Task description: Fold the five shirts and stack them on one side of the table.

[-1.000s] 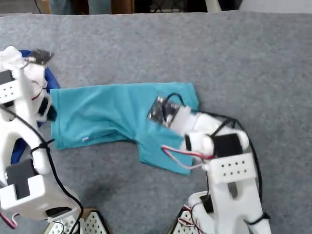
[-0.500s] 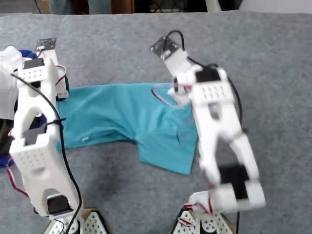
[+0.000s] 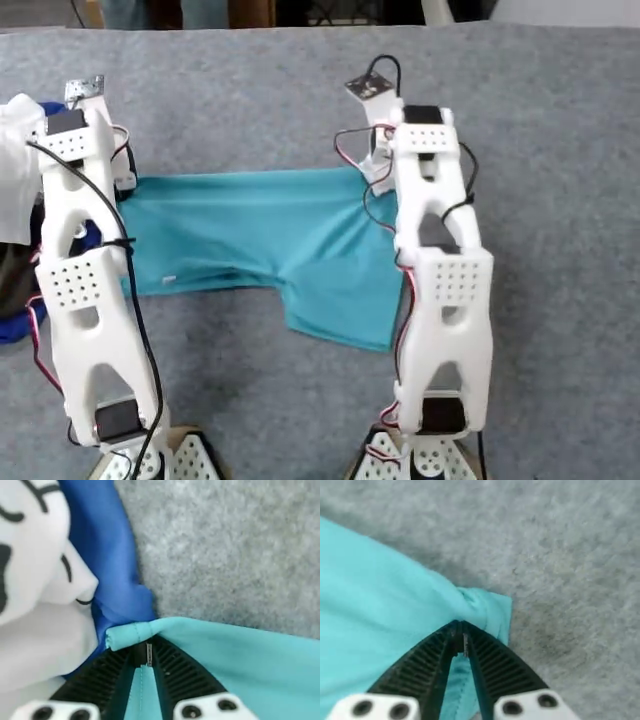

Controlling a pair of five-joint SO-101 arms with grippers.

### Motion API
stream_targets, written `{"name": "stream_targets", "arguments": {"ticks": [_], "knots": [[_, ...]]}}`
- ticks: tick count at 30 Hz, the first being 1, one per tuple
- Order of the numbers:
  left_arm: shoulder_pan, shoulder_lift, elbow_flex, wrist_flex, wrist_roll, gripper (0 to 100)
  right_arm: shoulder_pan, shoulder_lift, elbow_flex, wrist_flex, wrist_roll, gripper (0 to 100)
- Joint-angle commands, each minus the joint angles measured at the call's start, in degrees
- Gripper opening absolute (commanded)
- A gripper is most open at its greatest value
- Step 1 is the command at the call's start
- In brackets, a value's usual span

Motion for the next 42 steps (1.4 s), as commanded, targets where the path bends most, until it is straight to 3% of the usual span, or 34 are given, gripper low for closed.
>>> {"name": "stream_targets", "arguments": {"ticks": [1, 9, 16, 20, 27, 31, 36, 42], "knots": [[-1.71, 2.9, -7.08, 3.34, -1.93, 3, 1.58, 3.91, -13.58, 6.42, -0.26, 1.4], [4.09, 3.52, -24.75, 17.41, -11.08, 3, -2.99, 7.16, -37.05, 22.24, 2.64, 1.4], [0.48, 0.88, -23.69, 17.49, -14.51, 3, -3.16, -0.66, -29.93, 22.33, 2.46, 1.4], [-1.45, -7.65, -12.44, 17.49, -19.08, 3, -5.36, -12.53, -16.48, 22.15, 2.99, 1.4], [-0.57, -29.54, 19.03, 16.53, -24.09, 3, -11.69, -29.41, 9.19, 18.64, 6.51, 1.4], [2.07, -36.92, 38.55, 9.49, -24.18, 3, -13.36, -33.89, 22.9, 12.4, 6.42, 1.4], [4.7, -39.12, 57.8, -1.05, -22.68, 3, -10.99, -36.88, 37.76, 3.16, 6.15, 1.4], [1.98, -39.12, 64.22, -5.63, -21.45, 3, -3.16, -37.32, 50.24, -9.41, 6.59, 1.4]]}}
